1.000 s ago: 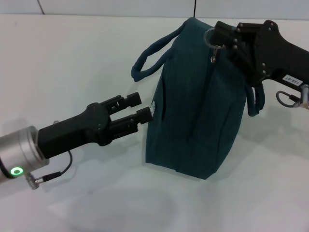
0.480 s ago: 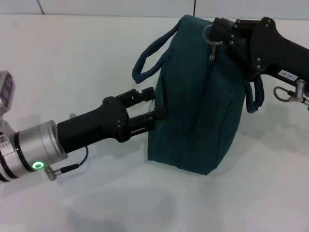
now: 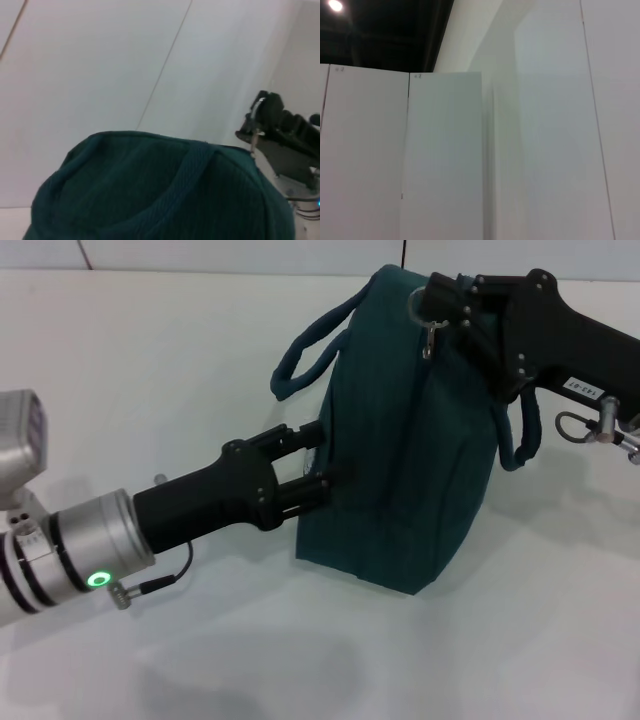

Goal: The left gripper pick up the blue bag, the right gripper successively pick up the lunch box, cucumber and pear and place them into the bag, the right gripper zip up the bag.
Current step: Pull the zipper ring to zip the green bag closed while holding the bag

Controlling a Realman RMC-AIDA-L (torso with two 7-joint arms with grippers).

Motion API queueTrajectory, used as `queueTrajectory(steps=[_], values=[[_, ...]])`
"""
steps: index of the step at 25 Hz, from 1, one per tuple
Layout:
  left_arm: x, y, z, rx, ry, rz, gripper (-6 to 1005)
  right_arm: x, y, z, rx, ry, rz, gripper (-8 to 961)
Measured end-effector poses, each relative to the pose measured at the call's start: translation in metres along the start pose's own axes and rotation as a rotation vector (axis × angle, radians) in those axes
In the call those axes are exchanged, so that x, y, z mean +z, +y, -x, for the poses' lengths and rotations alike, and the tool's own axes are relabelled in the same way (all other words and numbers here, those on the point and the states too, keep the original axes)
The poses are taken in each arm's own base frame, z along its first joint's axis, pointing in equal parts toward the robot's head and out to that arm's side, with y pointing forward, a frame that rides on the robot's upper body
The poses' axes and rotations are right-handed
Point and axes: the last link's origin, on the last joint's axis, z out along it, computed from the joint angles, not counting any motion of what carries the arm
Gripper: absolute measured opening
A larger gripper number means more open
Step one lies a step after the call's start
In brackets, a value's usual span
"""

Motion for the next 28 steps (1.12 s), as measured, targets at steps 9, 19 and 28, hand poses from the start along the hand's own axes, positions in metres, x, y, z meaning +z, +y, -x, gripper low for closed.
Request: queueTrajectory(steps=[9,19,28], values=[[0.0075,-0.0047,-0.0054,0.014,0.024,-0.017,736,0.0001,0.0011,-0.0008,0.007,0.003,0.005,17],[0.0101,0.0010,-0.0064,0.048,0.027,0.028,510,-0.0022,0.0018,-0.0008,0.013,-0.005,-0.002,17],[0.0102,0.0024,-0.0086,0.057,0.027,0.047,123,-0.0036,0.0022,-0.0020,0.021,-0.005,-0.009,17]])
